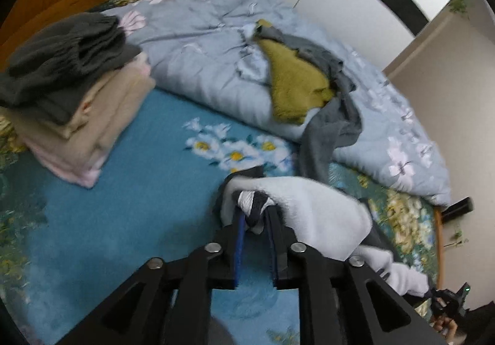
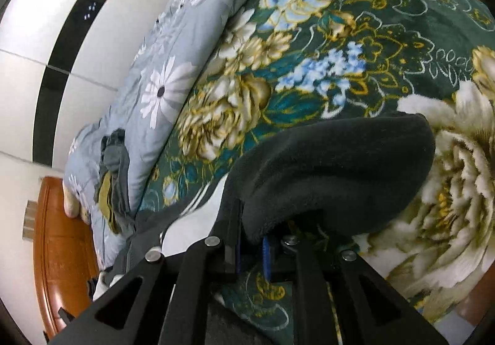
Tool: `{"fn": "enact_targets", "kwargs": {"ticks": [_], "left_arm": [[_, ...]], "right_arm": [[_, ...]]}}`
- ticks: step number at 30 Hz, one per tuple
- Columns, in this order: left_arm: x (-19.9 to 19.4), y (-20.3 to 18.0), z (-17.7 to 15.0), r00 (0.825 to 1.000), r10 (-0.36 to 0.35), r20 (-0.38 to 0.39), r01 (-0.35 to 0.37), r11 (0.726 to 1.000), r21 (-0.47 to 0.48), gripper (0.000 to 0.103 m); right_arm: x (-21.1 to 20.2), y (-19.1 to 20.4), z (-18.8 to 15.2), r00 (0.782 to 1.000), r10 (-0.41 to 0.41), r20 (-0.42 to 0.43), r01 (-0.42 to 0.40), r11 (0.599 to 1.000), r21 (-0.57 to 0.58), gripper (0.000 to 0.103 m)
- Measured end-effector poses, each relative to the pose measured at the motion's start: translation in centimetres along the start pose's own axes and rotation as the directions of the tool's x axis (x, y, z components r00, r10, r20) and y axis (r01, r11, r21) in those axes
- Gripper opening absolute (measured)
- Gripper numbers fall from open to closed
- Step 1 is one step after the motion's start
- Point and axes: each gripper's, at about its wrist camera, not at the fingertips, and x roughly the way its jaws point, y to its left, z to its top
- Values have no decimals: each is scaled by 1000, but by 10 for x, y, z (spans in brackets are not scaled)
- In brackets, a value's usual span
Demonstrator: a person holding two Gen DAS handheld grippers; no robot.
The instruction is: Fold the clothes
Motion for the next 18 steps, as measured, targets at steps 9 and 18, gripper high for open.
{"fn": "enact_targets", "kwargs": {"ticks": [9,18], "left_arm": [[-12,-31,4,999,32,12,-33,992,121,51],[85,-124,-3,986,149,-70,-123,950,288,57]], "right_arm": [[-50,0,5,980,-182,79,191,973,-130,28],[-33,62,-6,998,-31,50,43,968,-246,37]]}}
